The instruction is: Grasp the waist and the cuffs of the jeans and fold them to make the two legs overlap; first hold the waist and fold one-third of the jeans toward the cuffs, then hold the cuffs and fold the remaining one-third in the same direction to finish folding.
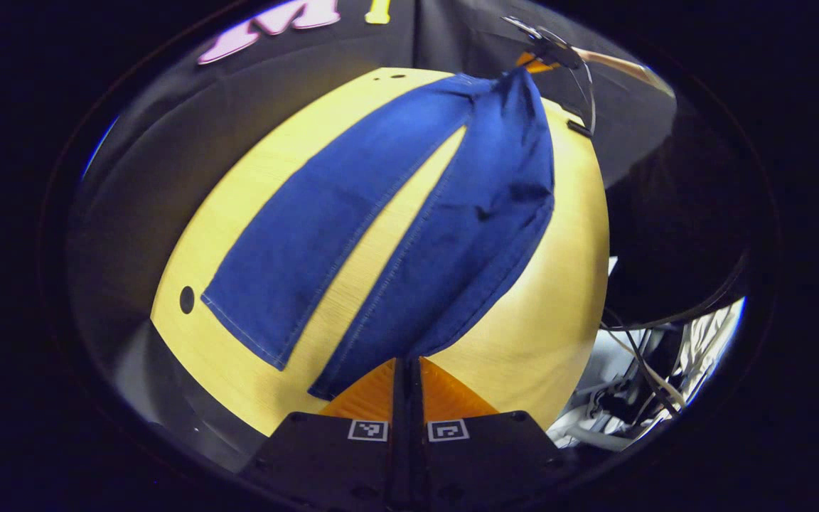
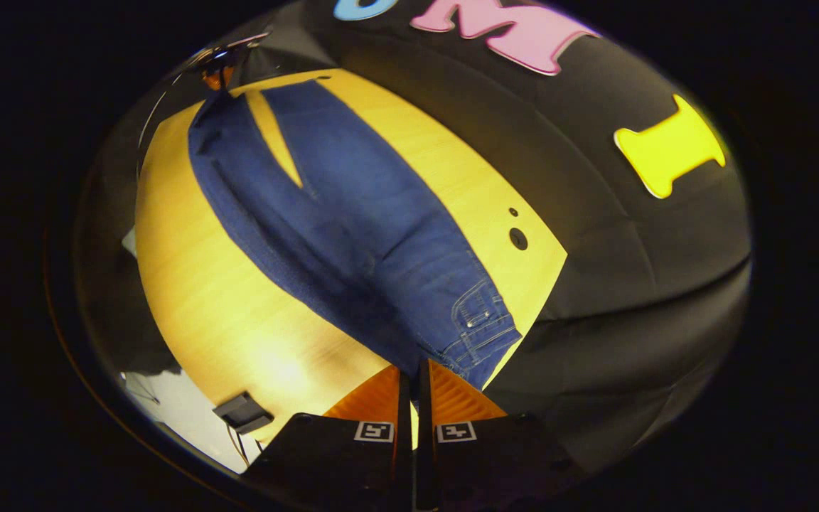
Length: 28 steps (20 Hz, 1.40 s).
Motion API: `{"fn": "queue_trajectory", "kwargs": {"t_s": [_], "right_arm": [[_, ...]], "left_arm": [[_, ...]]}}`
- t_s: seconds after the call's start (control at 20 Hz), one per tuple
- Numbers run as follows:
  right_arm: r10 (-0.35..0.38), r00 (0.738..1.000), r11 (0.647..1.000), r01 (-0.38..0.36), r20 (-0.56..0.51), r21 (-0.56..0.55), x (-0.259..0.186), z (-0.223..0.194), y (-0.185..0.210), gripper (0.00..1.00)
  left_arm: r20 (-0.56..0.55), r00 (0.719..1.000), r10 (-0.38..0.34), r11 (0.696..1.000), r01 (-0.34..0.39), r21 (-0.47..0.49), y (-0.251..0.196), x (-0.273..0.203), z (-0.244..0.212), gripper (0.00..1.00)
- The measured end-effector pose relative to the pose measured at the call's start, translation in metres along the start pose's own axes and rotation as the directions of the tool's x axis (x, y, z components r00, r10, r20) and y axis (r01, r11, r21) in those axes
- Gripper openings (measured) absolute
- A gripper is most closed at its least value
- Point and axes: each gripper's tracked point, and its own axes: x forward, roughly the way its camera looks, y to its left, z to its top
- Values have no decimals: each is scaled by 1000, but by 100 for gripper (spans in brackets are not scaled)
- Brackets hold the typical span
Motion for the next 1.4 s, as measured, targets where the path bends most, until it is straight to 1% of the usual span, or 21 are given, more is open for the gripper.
{"fn": "queue_trajectory", "kwargs": {"t_s": [0.1, 0.15, 0.25, 0.3, 0.4, 0.55, 0.65, 0.7, 0.75, 0.8, 0.85, 0.9, 0.95, 1.0, 1.1, 1.15, 1.2, 1.25, 1.3, 1.35, 1.4], "right_arm": [[-19, 1000, 998, 19, 4, 68, 13, 12, -23, 7], [-30, 1000, 994, 29, 8, 101, 21, 19, -34, 7], [-61, 998, 985, 60, -3, 165, 43, 29, -58, 7], [-76, 997, 980, 78, -21, 181, 60, 31, -69, 7], [-84, 995, 974, 95, -61, 204, 99, 35, -80, 7], [-97, 986, 970, 125, -139, 207, 154, 29, -86, 7], [-108, 978, 971, 142, -176, 194, 180, 26, -87, 7], [-116, 974, 974, 151, -195, 171, 189, 23, -87, 7], [-131, 969, 976, 162, -208, 142, 197, 20, -91, 7], [-164, 959, 975, 193, -230, 112, 201, 14, -97, 7], [-197, 950, 972, 222, -243, 80, 204, 11, -104, 14], [-211, 948, 969, 235, -240, 77, 199, 12, -107, 51], [-222, 950, 965, 247, -219, 94, 196, 15, -110, 56], [-245, 950, 957, 269, -192, 111, 189, 22, -117, 55], [-320, 941, 930, 334, -113, 151, 159, 38, -138, 86], [-379, 922, 907, 387, -81, 164, 141, 45, -152, 85], [-430, 902, 881, 429, -40, 199, 119, 54, -165, 85], [-458, 889, 859, 442, 1, 259, 99, 63, -175, 87], [-465, 885, 836, 433, 17, 336, 83, 65, -178, 94], [-463, 886, 806, 412, 19, 425, 67, 64, -178, 93], [-455, 890, 764, 380, 18, 522, 55, 59, -171, 94]], "left_arm": [[29, 999, 26, 994, -23, -104, 36, -1, 17, 6], [36, 998, 57, 987, -51, -152, 56, 1, 29, 6], [20, 988, 150, 955, -140, -263, 99, 18, 43, 6], [0, 984, 177, 934, -168, -315, 116, 33, 49, 6], [-32, 981, 191, 897, -188, -400, 141, 64, 60, 6], [-92, 967, 239, 849, -254, -463, 179, 108, 66, 6], [-154, 944, 292, 822, -330, -464, 194, 123, 64, 7], [-173, 931, 321, 809, -364, -461, 200, 125, 64, 12], [-175, 921, 347, 799, -388, -459, 207, 125, 64, 20], [-171, 906, 387, 788, -421, -449, 217, 121, 63, 29], [-147, 895, 421, 776, -440, -451, 226, 118, 65, 52], [-130, 872, 472, 757, -476, -448, 235, 103, 65, 75], [-101, 843, 528, 731, -512, -451, 246, 85, 69, 98], [-69, 813, 578, 706, -540, -457, 250, 66, 72, 98], [20, 763, 646, 671, -555, -492, 249, 32, 89, 98], [81, 750, 657, 668, -528, -525, 238, 17, 101, 98], [158, 742, 651, 675, -472, -566, 226, 4, 114, 98], [229, 738, 635, 687, -403, -605, 208, -10, 126, 98], [285, 723, 629, 688, -347, -637, 186, -19, 141, 98], [334, 708, 622, 691, -296, -659, 167, -30, 152, 98], [372, 684, 628, 689, -264, -675, 148, -40, 160, 98]]}}
